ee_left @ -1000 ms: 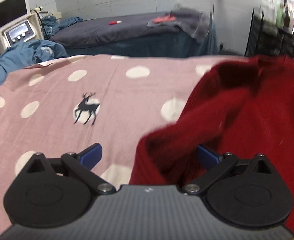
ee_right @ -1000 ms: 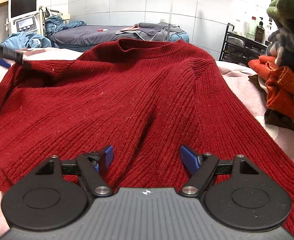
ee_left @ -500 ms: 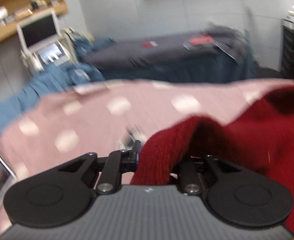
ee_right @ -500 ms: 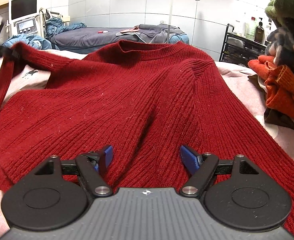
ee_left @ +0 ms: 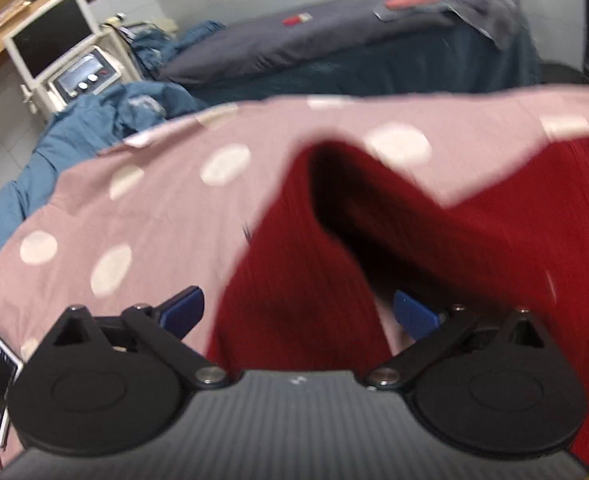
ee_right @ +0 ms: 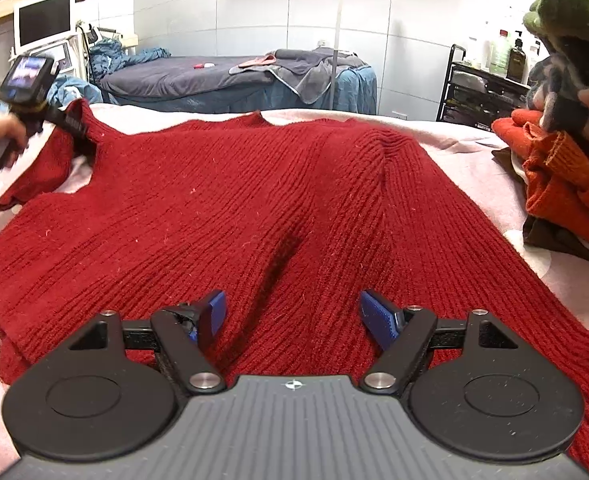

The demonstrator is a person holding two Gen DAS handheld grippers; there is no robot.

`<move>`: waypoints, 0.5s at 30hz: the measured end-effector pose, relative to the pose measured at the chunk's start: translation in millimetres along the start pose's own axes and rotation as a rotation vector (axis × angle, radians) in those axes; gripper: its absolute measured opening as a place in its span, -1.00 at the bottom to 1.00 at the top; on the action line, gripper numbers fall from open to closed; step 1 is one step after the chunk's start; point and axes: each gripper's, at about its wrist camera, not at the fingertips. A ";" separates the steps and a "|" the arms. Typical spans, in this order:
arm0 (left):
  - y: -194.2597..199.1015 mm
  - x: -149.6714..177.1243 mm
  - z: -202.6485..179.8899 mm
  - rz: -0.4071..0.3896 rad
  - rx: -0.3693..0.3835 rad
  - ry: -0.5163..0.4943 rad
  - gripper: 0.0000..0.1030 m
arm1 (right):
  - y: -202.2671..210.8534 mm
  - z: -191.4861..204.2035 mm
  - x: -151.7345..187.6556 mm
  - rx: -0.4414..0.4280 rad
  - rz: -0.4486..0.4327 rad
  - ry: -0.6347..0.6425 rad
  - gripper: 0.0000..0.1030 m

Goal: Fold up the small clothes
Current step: 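Fold the held sleeve across the sweater body with the left gripper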

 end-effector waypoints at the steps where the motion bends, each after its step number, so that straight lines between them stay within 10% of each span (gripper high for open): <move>1: 7.0 10.1 -0.3 0.003 0.024 -0.008 1.00 | 2.5 0.0 0.2 0.002 -0.013 0.000 1.00; 15: 141.4 157.3 6.0 0.068 0.512 0.107 0.72 | 34.4 -7.7 5.3 0.028 -0.059 -0.009 1.00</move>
Point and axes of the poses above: each gripper's, at about its wrist camera, not at the fingertips, and y roughly against the way its jaws point, z to its left, x to its underside, and after that the axes turned 3 degrees about -x, right-handed
